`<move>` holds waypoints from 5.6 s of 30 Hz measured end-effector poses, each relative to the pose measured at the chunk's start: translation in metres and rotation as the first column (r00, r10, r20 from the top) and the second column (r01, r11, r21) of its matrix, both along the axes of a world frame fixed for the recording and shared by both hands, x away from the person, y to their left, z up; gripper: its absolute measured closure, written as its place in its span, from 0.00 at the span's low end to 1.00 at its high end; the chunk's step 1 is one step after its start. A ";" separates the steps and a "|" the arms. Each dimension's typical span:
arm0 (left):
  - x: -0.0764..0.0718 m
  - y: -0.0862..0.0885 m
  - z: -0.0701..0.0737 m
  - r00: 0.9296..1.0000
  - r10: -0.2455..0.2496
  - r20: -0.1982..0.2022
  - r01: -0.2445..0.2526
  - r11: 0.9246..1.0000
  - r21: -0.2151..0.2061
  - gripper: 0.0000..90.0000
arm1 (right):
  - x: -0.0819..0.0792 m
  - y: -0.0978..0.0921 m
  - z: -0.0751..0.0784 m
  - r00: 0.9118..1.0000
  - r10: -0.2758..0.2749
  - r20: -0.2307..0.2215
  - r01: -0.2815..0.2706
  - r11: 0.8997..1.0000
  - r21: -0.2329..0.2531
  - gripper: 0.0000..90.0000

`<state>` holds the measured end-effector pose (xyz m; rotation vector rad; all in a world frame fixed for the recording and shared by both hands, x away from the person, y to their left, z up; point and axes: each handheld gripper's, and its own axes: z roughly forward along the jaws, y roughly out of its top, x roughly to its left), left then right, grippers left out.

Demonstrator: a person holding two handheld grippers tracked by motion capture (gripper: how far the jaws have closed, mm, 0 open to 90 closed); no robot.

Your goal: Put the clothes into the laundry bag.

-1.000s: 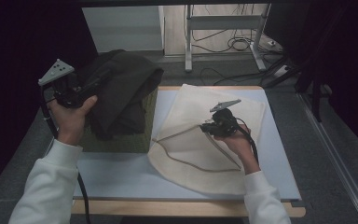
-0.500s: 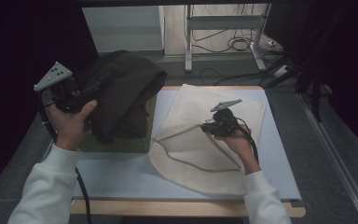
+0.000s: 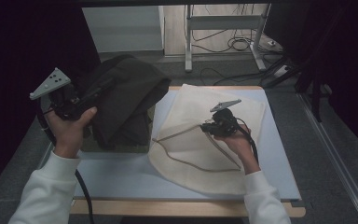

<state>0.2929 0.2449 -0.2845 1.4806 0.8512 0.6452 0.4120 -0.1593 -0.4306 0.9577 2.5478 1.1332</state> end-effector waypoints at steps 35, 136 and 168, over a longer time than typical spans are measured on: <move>-0.045 -0.040 -0.013 0.981 -0.192 0.025 0.192 0.981 0.010 0.89 | 0.001 -0.002 0.000 1.000 -0.006 0.004 0.006 1.000 0.008 0.96; -0.021 -0.159 -0.132 0.829 -0.489 -0.272 0.490 0.869 -0.069 0.89 | 0.001 -0.013 0.010 1.000 -0.010 0.029 0.008 0.998 0.070 0.96; 0.004 -0.183 -0.174 0.850 -0.355 -0.389 0.401 0.915 0.042 0.88 | -0.005 -0.014 0.020 0.999 0.011 0.037 -0.015 0.996 0.092 0.96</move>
